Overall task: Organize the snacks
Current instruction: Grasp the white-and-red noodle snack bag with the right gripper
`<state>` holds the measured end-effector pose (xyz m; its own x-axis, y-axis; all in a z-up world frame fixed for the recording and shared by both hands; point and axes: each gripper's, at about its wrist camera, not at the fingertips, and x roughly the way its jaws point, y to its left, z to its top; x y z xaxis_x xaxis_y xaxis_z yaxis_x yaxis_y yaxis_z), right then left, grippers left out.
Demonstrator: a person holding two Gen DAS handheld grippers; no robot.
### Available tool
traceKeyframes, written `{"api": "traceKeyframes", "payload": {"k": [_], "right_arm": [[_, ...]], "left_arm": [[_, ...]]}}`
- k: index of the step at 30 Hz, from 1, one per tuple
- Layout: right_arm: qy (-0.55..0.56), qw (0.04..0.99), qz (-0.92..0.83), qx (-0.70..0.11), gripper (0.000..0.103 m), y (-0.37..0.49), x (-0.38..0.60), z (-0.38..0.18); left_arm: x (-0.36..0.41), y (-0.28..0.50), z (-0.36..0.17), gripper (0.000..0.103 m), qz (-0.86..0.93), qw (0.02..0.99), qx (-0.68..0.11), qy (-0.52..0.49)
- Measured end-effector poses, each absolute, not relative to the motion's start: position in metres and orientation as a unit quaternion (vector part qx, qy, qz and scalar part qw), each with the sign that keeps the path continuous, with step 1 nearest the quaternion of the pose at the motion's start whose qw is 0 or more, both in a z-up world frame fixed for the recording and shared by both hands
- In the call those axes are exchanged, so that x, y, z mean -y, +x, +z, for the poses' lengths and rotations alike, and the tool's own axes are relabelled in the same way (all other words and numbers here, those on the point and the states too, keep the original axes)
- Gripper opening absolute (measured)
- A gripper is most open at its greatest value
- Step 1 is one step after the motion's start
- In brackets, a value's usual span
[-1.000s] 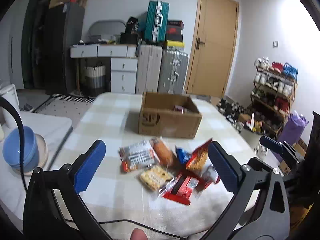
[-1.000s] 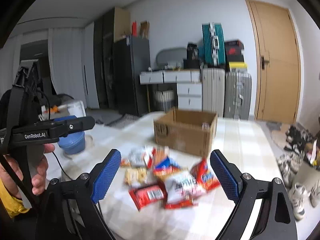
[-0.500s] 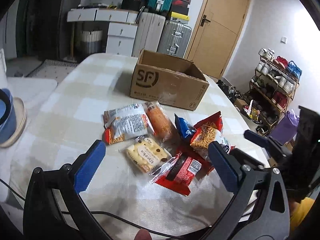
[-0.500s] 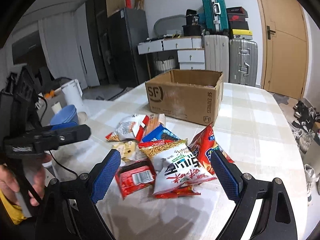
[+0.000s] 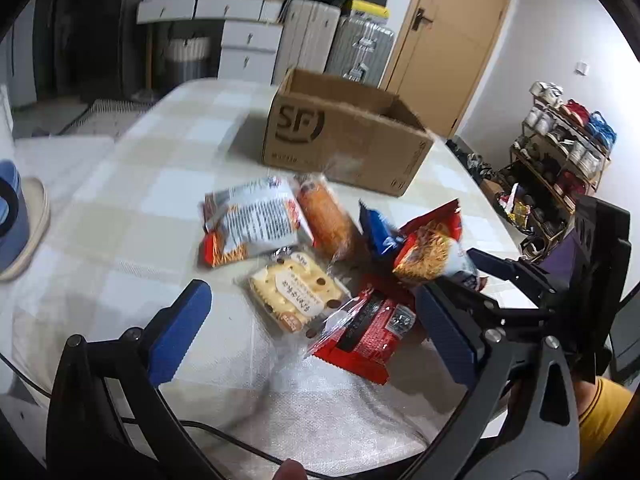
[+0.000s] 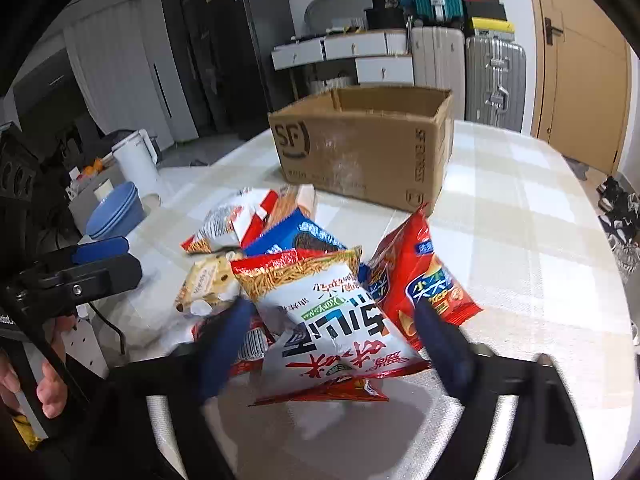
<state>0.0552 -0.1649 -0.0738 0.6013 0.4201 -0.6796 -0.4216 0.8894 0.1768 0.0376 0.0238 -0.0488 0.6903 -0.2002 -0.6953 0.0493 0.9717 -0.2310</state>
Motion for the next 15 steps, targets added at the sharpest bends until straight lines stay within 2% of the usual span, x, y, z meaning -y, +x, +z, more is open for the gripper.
{"api": "traceKeyframes", "payload": {"k": [7, 9, 15], "right_arm": [[-0.003, 0.888, 0.232, -0.396, 0.063, 0.060, 0.159, -0.082], [-0.004, 0.887, 0.233, -0.398, 0.057, 0.059, 0.158, -0.081], [-0.002, 0.887, 0.236, -0.397, 0.052, 0.052, 0.159, -0.077]], "left_arm": [[-0.024, 0.058, -0.071, 0.102, -0.052, 0.897, -0.425, -0.111], [-0.026, 0.060, -0.076, 0.102, -0.047, 0.893, -0.433, -0.115], [-0.032, 0.067, -0.090, 0.102, -0.027, 0.881, -0.456, -0.120]]}}
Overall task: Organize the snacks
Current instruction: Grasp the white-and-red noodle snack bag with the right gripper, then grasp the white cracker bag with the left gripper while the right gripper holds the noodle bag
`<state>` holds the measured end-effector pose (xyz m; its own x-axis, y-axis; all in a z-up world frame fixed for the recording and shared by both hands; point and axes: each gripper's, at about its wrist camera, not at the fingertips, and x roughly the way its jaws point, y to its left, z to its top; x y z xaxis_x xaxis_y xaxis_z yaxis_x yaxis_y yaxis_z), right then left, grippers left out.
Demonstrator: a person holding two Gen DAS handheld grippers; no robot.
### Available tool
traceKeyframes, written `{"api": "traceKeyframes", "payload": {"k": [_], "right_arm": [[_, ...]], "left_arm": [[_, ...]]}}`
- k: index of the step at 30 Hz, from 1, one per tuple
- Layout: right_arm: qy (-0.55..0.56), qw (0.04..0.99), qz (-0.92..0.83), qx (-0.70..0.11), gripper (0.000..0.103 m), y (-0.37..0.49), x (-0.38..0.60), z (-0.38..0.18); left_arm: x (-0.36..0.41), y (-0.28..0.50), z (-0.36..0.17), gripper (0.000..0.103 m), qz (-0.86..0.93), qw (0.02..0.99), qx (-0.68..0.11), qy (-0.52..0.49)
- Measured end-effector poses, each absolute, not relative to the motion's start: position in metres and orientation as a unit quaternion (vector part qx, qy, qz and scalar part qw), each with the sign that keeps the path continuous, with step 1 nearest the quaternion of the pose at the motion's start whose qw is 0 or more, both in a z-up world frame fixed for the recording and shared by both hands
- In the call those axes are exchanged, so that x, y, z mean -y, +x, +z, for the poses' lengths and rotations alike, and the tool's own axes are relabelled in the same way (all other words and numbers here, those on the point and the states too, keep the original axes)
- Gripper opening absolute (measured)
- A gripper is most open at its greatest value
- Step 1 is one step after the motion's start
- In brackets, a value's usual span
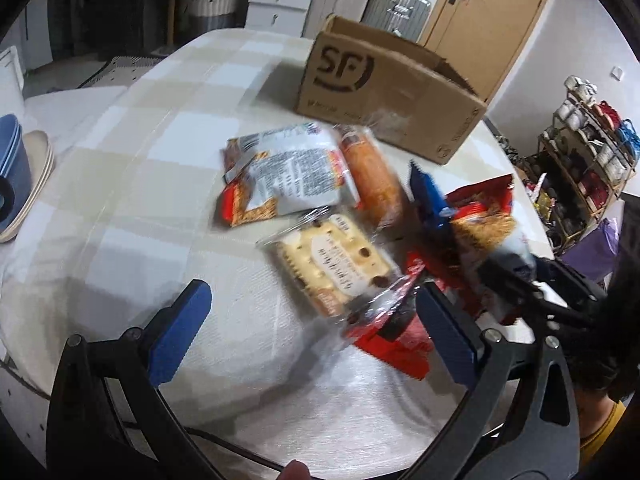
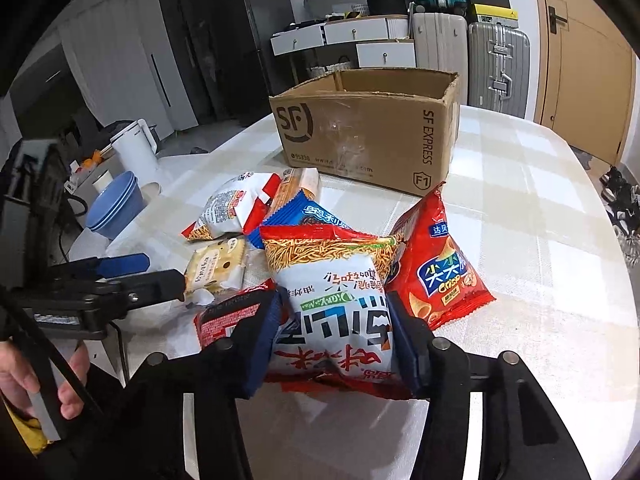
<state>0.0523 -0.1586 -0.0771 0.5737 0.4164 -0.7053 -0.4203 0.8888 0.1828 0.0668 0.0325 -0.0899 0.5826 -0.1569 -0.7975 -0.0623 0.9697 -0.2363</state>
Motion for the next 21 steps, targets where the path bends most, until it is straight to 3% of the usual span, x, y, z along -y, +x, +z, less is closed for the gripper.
{"api": "traceKeyframes", "payload": {"k": [14, 21], "right_arm": [[0.034, 0.888, 0.261, -0.377, 0.052, 0.037, 0.165, -0.062], [0.051, 0.885, 0.264, -0.380, 0.052, 0.037, 0.170, -0.061]], "left_arm": [[-0.068, 0.071, -0.099, 0.102, 0.000, 0.866, -0.465, -0.183], [-0.071, 0.110, -0.062, 0.102, -0.028, 0.904, -0.419, -0.081]]}}
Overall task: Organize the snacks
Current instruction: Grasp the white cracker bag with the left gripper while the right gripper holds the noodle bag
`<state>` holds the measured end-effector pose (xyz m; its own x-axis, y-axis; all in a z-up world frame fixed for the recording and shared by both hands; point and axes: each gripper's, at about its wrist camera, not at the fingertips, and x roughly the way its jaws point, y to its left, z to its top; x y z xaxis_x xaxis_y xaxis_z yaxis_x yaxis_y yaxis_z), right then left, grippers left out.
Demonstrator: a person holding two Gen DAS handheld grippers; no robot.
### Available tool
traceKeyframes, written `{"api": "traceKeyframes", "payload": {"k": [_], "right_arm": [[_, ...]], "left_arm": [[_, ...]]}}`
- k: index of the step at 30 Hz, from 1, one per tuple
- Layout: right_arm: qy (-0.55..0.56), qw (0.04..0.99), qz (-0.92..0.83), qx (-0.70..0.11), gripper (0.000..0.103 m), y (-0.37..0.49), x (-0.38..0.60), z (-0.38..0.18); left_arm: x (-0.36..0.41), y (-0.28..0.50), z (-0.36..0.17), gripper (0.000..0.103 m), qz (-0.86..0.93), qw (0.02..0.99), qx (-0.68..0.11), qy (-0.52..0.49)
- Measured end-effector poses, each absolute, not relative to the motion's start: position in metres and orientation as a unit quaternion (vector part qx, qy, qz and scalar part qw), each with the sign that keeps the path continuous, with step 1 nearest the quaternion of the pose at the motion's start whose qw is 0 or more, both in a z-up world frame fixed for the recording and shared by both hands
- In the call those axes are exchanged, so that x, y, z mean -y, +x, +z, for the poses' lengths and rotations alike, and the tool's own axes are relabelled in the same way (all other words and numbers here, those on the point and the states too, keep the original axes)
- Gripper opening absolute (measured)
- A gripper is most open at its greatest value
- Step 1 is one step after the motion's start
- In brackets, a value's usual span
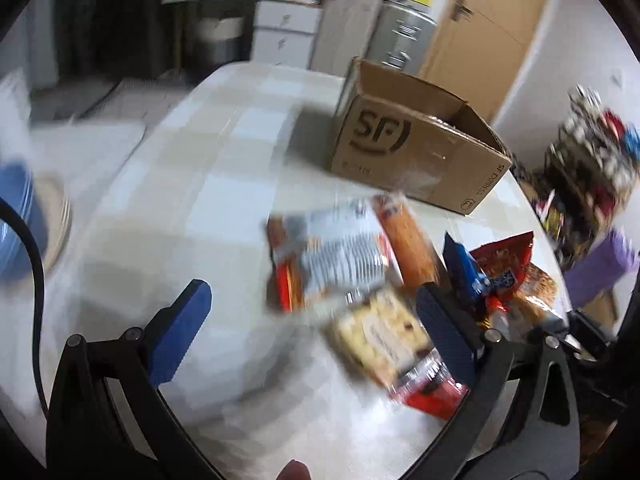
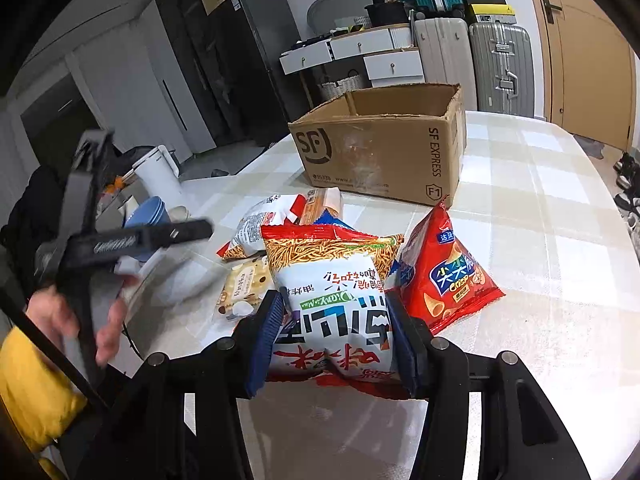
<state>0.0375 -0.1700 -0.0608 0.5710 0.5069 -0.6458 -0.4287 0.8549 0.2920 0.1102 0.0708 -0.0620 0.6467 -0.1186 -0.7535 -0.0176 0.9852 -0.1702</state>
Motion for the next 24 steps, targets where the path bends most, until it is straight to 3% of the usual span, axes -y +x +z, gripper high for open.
{"api": "traceKeyframes", "payload": {"k": [6, 11, 20, 24], "right_arm": [[0.064, 0.881, 0.267, -0.385, 0.052, 0.042, 0.173, -0.062], [0.067, 0.877, 0.270, -0.391, 0.052, 0.046, 0.169, -0.065], [0.059, 0.875, 0.274, -0.395, 0.052, 0.045, 0.164, -0.067], [0.068, 0.876, 0.270, -0.394, 0.052, 0.046, 0.170, -0.066]], "left_arm": [[-0.066, 0.161, -0.073, 0.102, -0.078, 0.891, -0.446, 0.002], [-0.069, 0.184, -0.080, 0.102, -0.101, 0.869, -0.478, -0.085], [-0.047, 0.212, -0.111, 0.102, -0.033, 0.836, -0.539, -0.096], [-0.050, 0.211, -0.112, 0.088, -0.027, 0.837, -0.537, -0.106]]}}
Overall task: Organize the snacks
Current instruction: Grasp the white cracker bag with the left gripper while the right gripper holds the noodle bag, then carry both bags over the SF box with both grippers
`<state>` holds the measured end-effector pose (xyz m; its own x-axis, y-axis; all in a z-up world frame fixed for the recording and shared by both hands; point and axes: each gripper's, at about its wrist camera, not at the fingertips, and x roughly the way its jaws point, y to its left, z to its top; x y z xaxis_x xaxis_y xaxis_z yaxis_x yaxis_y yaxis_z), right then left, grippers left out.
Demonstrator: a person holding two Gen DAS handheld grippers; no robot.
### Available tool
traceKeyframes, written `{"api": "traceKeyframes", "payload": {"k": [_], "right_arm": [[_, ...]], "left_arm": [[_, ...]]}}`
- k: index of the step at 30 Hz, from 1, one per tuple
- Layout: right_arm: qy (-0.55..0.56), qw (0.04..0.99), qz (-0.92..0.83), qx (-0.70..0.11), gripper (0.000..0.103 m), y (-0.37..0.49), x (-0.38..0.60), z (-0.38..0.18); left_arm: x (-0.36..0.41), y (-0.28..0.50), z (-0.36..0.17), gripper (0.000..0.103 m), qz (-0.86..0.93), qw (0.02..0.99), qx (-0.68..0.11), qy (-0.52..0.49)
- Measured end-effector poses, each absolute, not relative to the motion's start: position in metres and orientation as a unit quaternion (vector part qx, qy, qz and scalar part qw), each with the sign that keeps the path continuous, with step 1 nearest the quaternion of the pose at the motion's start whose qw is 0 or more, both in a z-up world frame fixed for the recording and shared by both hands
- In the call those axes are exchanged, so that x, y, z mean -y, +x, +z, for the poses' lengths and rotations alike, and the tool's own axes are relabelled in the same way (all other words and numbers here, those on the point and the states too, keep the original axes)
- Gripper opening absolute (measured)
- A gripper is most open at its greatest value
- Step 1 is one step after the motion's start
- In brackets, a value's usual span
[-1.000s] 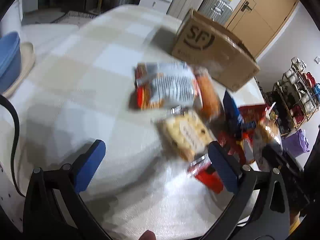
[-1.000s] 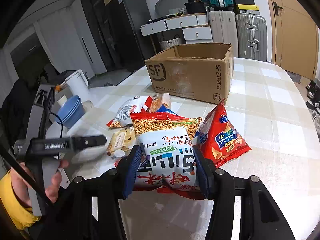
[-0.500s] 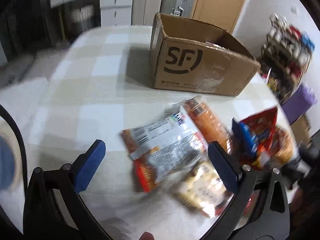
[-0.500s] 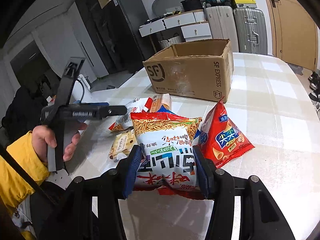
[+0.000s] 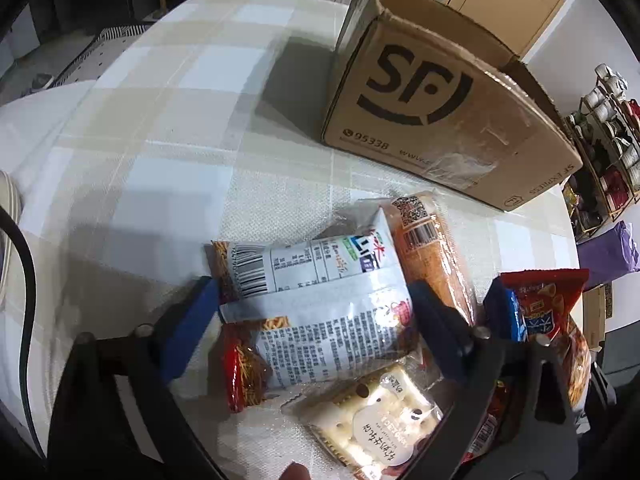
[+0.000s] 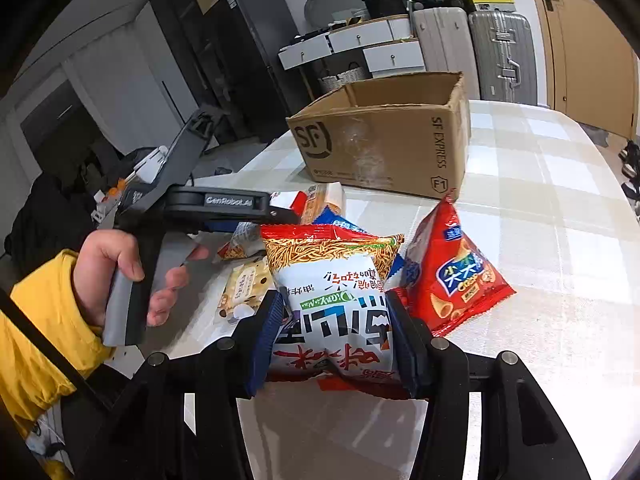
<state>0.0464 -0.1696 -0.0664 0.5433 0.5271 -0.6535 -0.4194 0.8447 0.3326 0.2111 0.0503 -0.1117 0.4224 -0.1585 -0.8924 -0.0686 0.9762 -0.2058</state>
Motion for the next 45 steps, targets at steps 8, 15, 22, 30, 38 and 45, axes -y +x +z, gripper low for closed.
{"api": "traceKeyframes", "payload": {"k": [8, 15, 22, 30, 38, 45], "right_arm": [[0.075, 0.878, 0.271, -0.388, 0.052, 0.046, 0.174, -0.064], [0.087, 0.879, 0.268, -0.385, 0.052, 0.048, 0.176, -0.062], [0.107, 0.880, 0.270, -0.376, 0.052, 0.047, 0.167, -0.055], [0.109, 0.880, 0.255, -0.385, 0.052, 0.048, 0.161, -0.058], [0.110, 0.883, 0.253, -0.381, 0.052, 0.049, 0.155, -0.056], [0.107, 0.881, 0.262, -0.378, 0.052, 0.041, 0.143, -0.051]], "left_arm": [[-0.058, 0.193, -0.105, 0.061, -0.056, 0.848, -0.518, -0.102], [-0.072, 0.169, -0.105, 0.058, -0.056, 0.859, -0.494, -0.122], [-0.075, 0.135, -0.087, 0.058, -0.028, 0.891, -0.445, -0.092], [-0.063, 0.091, -0.057, 0.058, -0.037, 0.916, -0.393, -0.067], [-0.049, 0.040, -0.037, 0.058, -0.064, 0.930, -0.356, -0.062], [-0.044, 0.009, -0.033, 0.058, -0.078, 0.934, -0.342, -0.069]]}}
